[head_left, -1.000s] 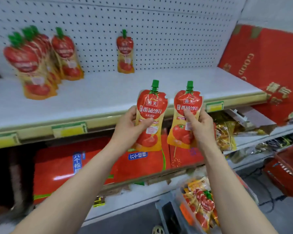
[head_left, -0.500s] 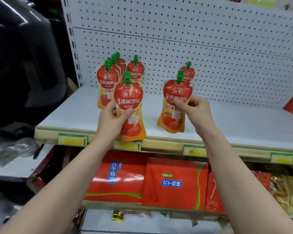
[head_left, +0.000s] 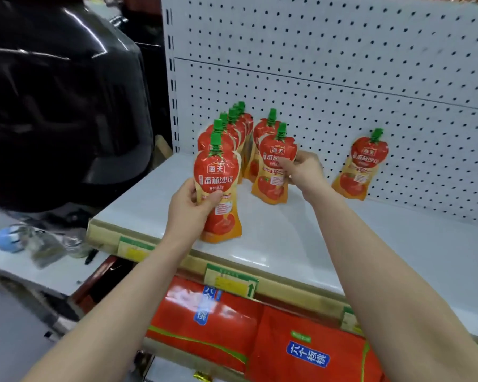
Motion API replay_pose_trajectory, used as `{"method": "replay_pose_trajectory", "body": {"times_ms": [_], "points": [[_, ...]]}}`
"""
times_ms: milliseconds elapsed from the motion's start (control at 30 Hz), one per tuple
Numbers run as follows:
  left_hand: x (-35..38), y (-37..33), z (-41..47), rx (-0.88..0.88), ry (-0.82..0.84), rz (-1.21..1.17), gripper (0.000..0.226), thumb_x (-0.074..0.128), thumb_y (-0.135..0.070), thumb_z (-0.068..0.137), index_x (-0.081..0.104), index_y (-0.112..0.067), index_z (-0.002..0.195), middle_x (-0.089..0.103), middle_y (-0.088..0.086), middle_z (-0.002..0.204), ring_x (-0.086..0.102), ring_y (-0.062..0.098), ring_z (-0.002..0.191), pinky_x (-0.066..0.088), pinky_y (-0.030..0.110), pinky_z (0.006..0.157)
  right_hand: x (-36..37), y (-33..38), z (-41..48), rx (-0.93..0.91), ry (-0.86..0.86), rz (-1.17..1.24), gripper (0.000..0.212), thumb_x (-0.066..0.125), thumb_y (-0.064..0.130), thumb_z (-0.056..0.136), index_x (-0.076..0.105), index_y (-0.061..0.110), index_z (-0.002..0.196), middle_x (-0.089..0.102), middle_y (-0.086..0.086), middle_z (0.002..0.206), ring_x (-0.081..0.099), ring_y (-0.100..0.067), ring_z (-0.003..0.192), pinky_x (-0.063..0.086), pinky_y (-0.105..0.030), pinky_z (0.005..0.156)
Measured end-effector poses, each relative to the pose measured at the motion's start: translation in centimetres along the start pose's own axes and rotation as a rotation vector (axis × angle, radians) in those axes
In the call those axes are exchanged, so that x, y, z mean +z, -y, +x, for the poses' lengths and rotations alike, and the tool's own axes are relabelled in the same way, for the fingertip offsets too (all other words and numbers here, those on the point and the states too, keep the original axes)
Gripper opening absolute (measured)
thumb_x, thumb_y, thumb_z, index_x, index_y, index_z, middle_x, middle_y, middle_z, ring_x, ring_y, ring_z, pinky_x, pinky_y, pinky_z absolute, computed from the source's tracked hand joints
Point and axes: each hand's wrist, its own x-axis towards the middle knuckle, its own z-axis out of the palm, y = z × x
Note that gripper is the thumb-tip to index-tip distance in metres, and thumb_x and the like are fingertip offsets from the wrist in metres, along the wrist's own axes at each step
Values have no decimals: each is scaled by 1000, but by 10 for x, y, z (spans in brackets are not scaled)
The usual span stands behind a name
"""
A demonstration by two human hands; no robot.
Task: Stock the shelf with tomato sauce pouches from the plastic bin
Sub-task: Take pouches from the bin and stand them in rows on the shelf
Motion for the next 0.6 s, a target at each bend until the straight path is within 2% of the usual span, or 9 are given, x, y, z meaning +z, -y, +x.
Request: {"method": "replay_pose_trajectory", "body": {"times_ms": [67,200,300,433,600], "points": [[0,1,3,-5,-7,-2,23,72,-24,85,63,-27,106,73,-4,104,70,14,96,57,40,87,7,-3,13,4,4,-4,3,70,32,79,67,31,81,76,-5,98,72,-28,92,58,-54,86],[-1,0,10,-10,-29,-7,22,72,-22,85,62,-28,104,72,-5,102,70,10,93,57,32,82,20,-4,29,37,-17,21,5,70,31,82,66,31,80,76,-5,96,73,-27,87,59,-53,83],[-1,-2,13,-15,-35,-14,24,72,-21,85,62,-24,106,72,-6,102,70,10,93,56,27,80,27,-7,39,24,-2,40,11,69,38,73,68,30,80,76,-2,93,74,-26,85,60,-51,82],[1,-2,13,-6,-11,-22,26,72,-20,85,61,-27,108,72,-6,104,69,10,95,57,27,80,30,-8,42,-4,0,42,6,67,36,78,68,31,83,76,-3,97,73,-26,89,59,-51,83],[6,0,13,7,23,-28,26,72,-19,84,62,-26,108,73,-4,104,70,11,94,57,30,82,25,-3,36,-15,-11,8,22,71,34,82,66,25,102,75,-1,99,72,-21,89,59,-47,85]]}}
